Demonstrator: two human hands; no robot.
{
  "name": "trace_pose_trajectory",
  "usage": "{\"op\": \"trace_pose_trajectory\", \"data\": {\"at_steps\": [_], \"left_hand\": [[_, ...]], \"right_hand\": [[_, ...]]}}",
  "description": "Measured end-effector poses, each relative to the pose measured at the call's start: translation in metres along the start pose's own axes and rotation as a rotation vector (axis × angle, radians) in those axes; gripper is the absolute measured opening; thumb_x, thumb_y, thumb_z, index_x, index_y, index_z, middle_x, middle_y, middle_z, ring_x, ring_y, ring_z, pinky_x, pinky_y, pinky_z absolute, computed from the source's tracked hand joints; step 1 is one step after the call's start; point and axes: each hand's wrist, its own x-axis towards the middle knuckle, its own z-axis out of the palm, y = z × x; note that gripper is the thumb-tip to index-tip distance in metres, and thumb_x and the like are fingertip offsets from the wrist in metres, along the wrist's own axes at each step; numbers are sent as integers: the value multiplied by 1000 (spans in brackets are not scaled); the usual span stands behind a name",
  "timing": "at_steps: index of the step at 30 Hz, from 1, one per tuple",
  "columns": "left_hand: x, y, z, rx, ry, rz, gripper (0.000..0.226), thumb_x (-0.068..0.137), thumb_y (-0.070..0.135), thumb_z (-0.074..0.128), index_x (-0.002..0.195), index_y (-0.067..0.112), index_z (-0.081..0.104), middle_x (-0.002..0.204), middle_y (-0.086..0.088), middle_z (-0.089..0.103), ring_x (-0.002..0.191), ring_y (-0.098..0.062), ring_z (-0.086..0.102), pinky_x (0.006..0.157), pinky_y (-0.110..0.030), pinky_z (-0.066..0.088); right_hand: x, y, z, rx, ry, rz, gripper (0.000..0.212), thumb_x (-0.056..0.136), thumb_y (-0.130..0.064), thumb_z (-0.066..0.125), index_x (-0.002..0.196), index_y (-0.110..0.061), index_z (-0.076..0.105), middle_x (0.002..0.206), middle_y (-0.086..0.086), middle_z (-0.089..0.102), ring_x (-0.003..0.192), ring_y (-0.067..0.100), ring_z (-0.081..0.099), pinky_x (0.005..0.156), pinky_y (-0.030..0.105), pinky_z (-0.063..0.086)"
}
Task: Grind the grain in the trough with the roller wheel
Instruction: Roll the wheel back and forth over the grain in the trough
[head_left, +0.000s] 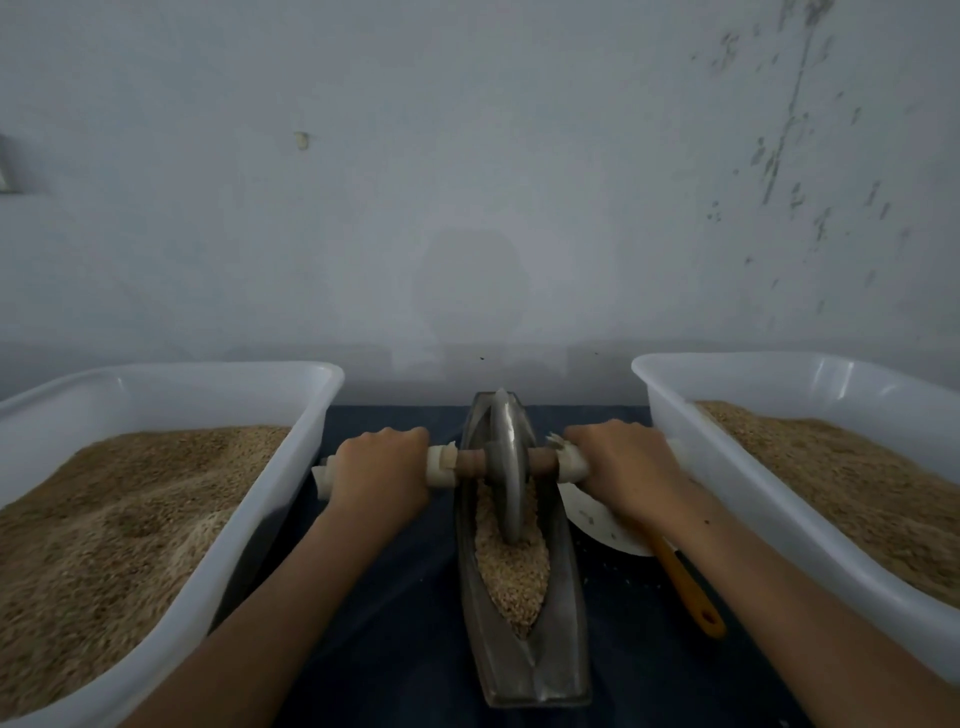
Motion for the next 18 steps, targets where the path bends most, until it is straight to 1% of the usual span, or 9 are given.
{"op": "trace_pose_trajectory", "data": {"at_steps": [2,4,6,8,9,11,14,16,18], "left_hand": [[-1,0,-3,15,-70,-1,20,88,33,55,103,21,55,100,0,62,91,-19,61,75,-29,45],[-1,0,-6,26,-143,4,21,87,33,57,104,20,56,101,-1,62,92,-19,61,75,-29,44],[-1,0,-8,36,-195,12,21,86,32,57,103,19,57,99,-1,62,91,-19,60,74,-29,44],[0,1,-10,46,-217,19,19,86,30,57,100,18,57,91,1,59,84,-17,58,73,-28,45],[1,1,-10,49,-217,21,17,85,29,56,98,18,56,86,2,56,80,-17,56,71,-28,45],[2,0,-8,37,-207,13,14,85,28,57,95,19,56,82,4,53,76,-16,54,70,-28,45],[3,-2,-1,-9,-171,-15,14,85,29,58,96,21,56,89,3,59,82,-17,58,72,-28,45],[2,-3,5,-52,-103,-30,10,86,30,56,92,23,52,93,3,61,85,-18,59,71,-29,43],[1,-3,10,-78,-20,-38,10,89,32,54,89,24,47,92,3,62,82,-17,59,68,-28,41]], "right_hand": [[-1,1,-6,4,-90,-21,2,87,-28,58,87,-29,56,91,-4,65,76,17,56,63,28,37],[-1,1,-16,22,-226,-38,12,83,-28,65,94,-30,61,93,-4,66,77,15,55,64,28,39],[-3,2,-23,63,-362,-34,25,81,-29,71,104,-29,63,99,-3,67,85,14,59,70,30,46],[-4,3,-26,106,-445,-11,34,81,-30,73,113,-26,63,106,-2,67,94,16,62,80,32,50],[-4,4,-26,112,-461,-4,34,81,-29,73,113,-25,63,107,-1,67,96,16,62,82,33,50],[-3,2,-23,91,-424,-10,26,82,-29,70,108,-26,64,102,-1,67,92,16,62,75,30,49],[-1,-2,-16,30,-210,-24,4,86,-27,60,87,-29,57,92,-3,66,83,18,62,67,30,47],[0,-4,-7,-25,-29,-19,12,88,-25,54,81,-29,47,90,-3,64,83,20,61,65,31,41],[1,-5,3,-104,125,-33,13,89,-21,51,82,-27,42,88,-3,64,83,22,61,63,31,30]]}}
